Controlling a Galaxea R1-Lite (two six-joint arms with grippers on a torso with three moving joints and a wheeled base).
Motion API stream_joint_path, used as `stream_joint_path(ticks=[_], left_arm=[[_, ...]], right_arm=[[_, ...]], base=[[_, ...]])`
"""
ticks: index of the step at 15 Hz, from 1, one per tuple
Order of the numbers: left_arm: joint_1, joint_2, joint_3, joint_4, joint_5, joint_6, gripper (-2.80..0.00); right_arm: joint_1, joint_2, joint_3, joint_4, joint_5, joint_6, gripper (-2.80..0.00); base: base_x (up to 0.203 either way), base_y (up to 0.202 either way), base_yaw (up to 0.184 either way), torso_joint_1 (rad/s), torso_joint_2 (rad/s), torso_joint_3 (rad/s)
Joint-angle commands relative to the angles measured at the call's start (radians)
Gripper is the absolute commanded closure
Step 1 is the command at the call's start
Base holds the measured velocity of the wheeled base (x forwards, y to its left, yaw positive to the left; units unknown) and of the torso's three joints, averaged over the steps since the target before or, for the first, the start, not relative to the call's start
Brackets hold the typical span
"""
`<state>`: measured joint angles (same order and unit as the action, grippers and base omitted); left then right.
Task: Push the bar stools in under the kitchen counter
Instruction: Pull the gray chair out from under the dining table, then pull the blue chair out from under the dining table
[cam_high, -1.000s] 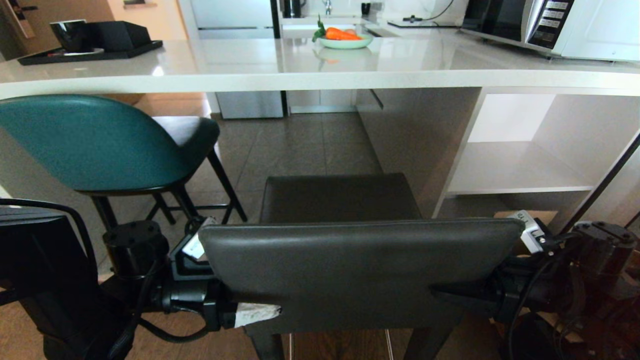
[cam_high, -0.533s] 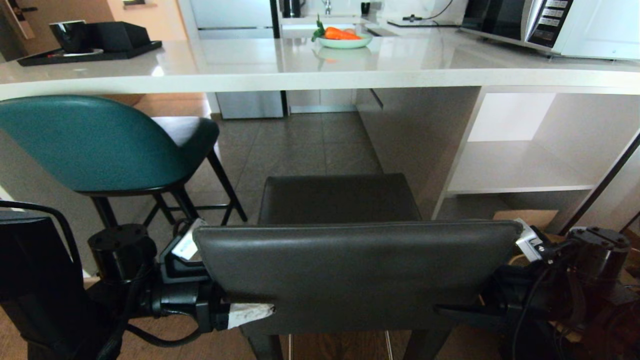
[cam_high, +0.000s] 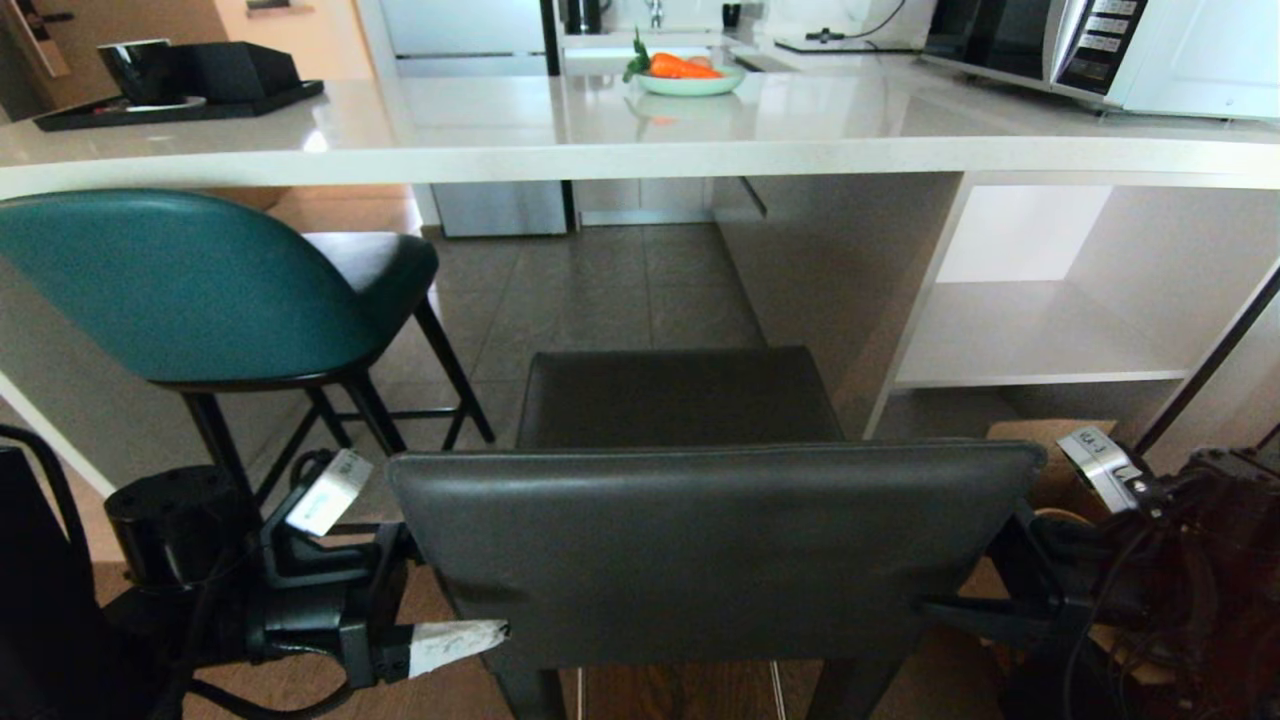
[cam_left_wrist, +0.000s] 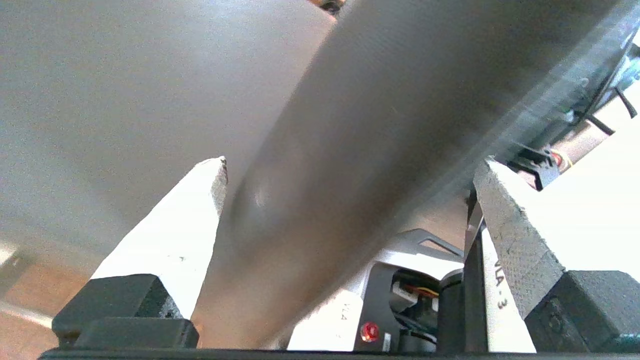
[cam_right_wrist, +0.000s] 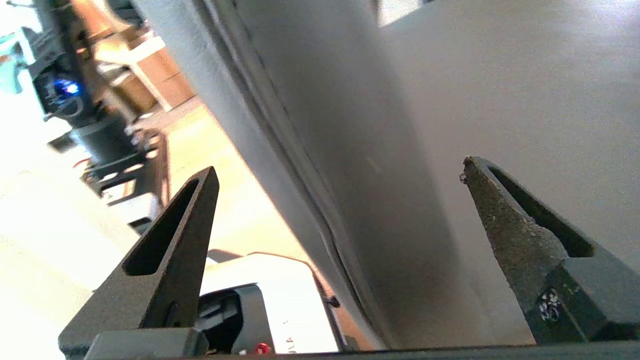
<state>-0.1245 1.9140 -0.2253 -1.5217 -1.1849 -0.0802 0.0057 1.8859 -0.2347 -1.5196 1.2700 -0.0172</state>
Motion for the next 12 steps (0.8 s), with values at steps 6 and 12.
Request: stream_joint_path(ticks=[6,12], left_arm=[[0.261,-0.119,0.137,-0.008,-0.005,0.046,-2.80],[0.746,-0.328,0.254,-0.008,-0.008,0.041,-2.80]], right_arm=[[-0.129,-0.116,0.173,-0.010,0.005,-0.021,-2.80],[-0.403,-0.478,0.254,0.003,-0.038,-0.019,-2.80]], base=[[0.000,0.000,0.000,0.000,0.00,0.000],[0.000,0.000,0.000,0.000,0.00,0.000]])
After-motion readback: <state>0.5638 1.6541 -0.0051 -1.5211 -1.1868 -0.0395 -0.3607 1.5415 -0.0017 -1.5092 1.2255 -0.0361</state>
